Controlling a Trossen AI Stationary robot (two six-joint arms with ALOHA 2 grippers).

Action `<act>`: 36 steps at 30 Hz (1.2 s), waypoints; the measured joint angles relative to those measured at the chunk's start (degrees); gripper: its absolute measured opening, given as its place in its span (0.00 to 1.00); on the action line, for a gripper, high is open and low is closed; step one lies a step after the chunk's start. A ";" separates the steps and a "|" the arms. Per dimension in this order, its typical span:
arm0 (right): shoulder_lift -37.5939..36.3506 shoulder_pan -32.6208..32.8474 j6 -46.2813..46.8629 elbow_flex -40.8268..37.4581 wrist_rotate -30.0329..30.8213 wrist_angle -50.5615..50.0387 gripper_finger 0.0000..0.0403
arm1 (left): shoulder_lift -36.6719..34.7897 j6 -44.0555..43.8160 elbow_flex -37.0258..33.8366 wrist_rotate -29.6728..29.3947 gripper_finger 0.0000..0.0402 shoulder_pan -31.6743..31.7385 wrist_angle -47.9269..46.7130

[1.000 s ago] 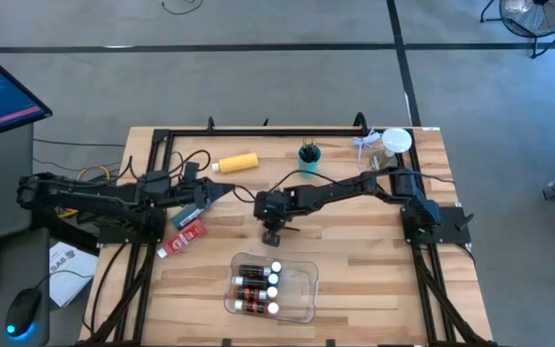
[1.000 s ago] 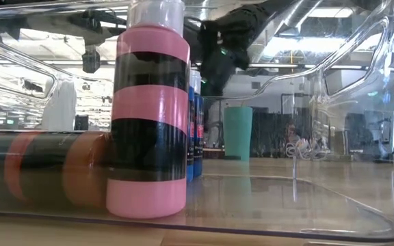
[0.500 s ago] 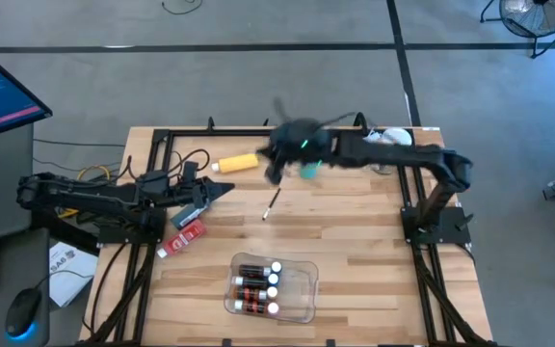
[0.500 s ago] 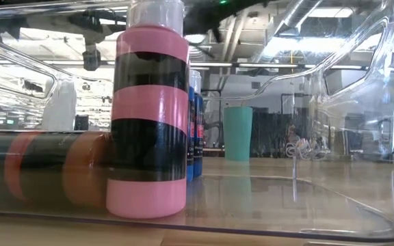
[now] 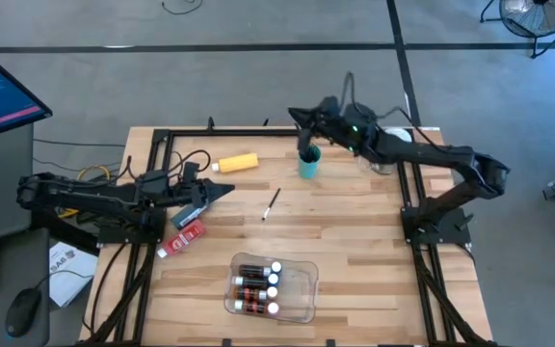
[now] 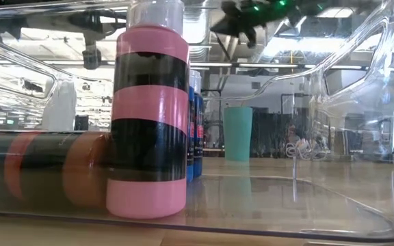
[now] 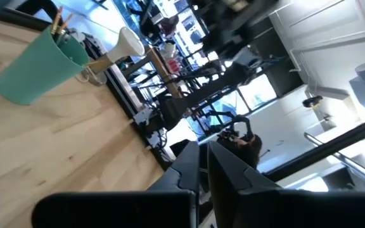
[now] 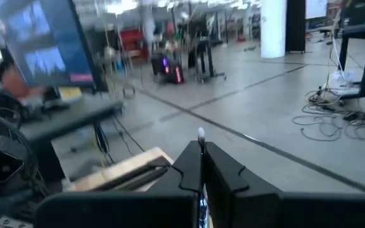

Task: Pick & Place Paint Supplies
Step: Put the silver paint brush into the green cup

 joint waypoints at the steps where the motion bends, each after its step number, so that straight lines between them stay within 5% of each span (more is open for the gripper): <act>1: -0.96 -0.48 1.43 -3.59 0.29 3.43 0.00 | 0.00 -0.03 0.01 0.17 0.00 -0.09 0.22; 12: -3.97 -1.27 5.78 -25.28 8.37 24.50 0.00 | 0.00 -2.42 0.02 0.36 0.00 -0.35 0.45; 24: 6.71 -2.44 4.37 -28.31 9.52 41.94 0.00 | 0.00 -5.98 0.02 0.41 0.00 -0.58 0.51; 36: 11.04 -2.94 -3.79 -28.31 8.35 47.25 0.00 | 0.00 -6.41 0.05 0.17 0.00 -1.95 0.51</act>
